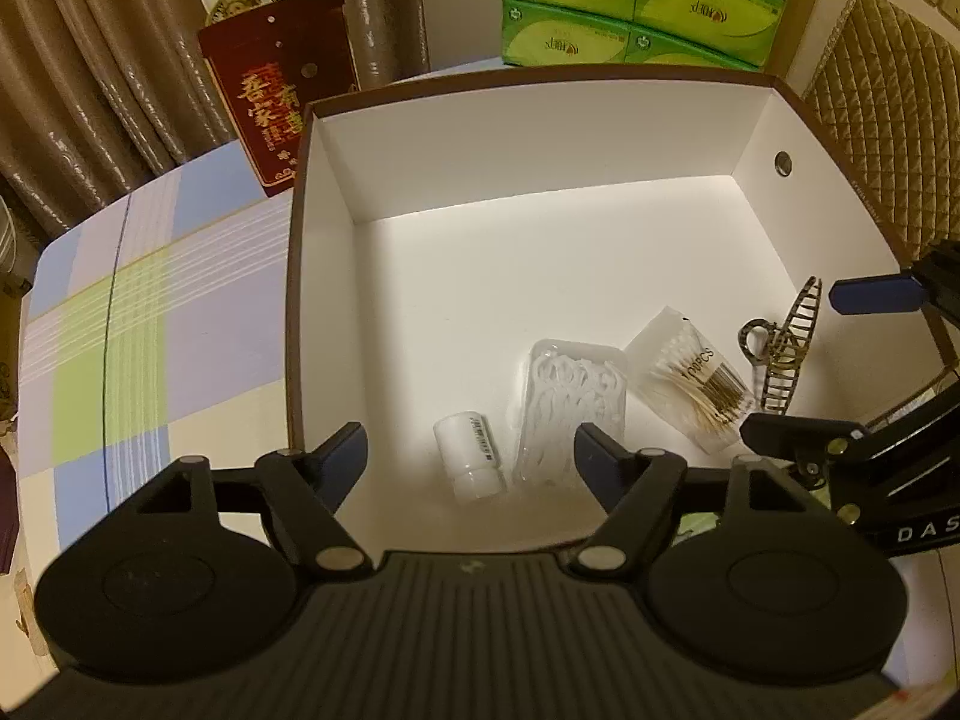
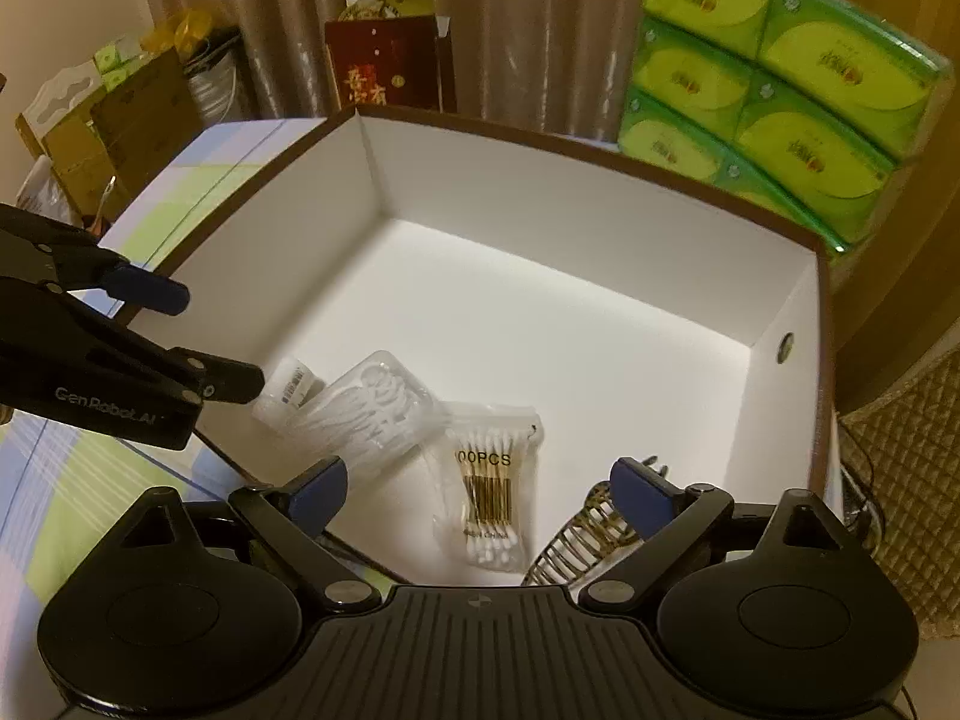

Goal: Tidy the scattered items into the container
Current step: 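Withdraw both tools from the box back toward the table items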

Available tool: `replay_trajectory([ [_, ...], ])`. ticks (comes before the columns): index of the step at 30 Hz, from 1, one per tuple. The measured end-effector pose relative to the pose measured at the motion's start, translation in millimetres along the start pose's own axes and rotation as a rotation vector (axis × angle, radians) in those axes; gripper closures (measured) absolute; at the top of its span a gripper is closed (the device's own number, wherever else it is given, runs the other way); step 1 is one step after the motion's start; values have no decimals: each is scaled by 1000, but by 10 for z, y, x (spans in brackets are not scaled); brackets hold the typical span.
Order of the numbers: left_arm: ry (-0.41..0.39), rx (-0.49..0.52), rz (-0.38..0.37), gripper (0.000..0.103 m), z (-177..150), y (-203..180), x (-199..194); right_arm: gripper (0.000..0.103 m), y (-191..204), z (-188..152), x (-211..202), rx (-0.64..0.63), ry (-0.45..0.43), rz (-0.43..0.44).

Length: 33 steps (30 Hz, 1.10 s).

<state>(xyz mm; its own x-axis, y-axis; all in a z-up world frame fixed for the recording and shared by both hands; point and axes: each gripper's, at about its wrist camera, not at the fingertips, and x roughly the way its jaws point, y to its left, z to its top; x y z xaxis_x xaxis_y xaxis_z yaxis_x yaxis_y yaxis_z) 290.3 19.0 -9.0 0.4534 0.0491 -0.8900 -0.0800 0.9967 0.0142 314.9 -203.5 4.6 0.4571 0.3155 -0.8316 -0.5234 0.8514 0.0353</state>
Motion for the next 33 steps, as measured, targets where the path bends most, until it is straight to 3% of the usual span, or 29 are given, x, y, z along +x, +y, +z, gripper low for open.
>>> replay_trajectory([
  [6,-18,-25,15,20,-55,-24,-163,9,-11,-75,-209,25,-41,2],
  [33,-139,-58,39,19,-457,-296,-1027,9,16,-358,-992,68,-175,5],
])
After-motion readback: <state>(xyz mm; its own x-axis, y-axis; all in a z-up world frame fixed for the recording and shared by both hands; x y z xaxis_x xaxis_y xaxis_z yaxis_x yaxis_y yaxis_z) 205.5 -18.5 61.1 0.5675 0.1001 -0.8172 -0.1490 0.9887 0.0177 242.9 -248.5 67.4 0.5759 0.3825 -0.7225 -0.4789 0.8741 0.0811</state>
